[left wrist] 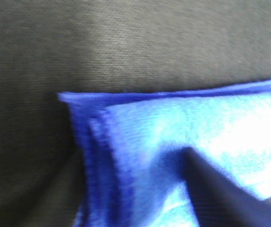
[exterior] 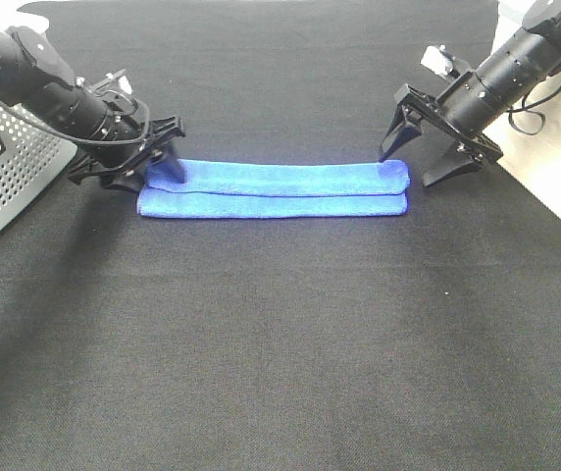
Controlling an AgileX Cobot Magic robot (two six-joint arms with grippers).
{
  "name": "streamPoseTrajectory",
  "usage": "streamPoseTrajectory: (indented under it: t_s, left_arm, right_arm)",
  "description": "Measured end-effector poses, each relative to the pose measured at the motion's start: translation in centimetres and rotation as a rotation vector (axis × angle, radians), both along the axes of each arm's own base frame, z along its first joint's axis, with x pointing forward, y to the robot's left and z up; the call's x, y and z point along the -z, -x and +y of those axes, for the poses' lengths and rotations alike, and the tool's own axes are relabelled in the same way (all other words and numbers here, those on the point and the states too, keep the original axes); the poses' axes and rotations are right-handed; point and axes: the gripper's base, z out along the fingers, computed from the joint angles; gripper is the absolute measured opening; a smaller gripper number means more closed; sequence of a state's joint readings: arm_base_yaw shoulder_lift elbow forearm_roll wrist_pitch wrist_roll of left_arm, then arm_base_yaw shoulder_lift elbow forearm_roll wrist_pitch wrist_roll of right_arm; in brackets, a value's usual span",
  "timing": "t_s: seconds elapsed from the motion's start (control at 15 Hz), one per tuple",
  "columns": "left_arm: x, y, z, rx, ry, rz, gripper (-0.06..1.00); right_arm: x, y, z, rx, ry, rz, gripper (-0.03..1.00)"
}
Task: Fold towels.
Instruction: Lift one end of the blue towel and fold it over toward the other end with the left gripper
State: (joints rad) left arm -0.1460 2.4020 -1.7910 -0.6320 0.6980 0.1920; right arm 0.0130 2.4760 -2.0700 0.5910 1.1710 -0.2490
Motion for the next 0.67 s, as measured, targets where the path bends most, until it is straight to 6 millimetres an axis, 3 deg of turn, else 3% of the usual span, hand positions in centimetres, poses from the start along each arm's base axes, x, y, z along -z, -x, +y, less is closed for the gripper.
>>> streamPoseTrajectory:
  t_s: [0.2, 0.4, 0.67]
  left_arm:
    - [0.0, 0.0, 0.1, 0.001, -0.011, 0.001, 0.07]
    - [0.1, 0.1, 0.3, 0.008, -0.031, 0.006, 0.05]
    - [-1.5, 0.1, 1.1, 0.005, -0.07, -0.009, 0.05]
  right_arm:
    - [0.0, 0.0, 0.0, 0.001, 0.0, -0.001, 0.78]
    - [0.0, 0.0, 0.0, 0.001, 0.0, -0.001, 0.78]
    - [0.0, 0.0, 0.0, 0.002, 0.001, -0.003, 0.78]
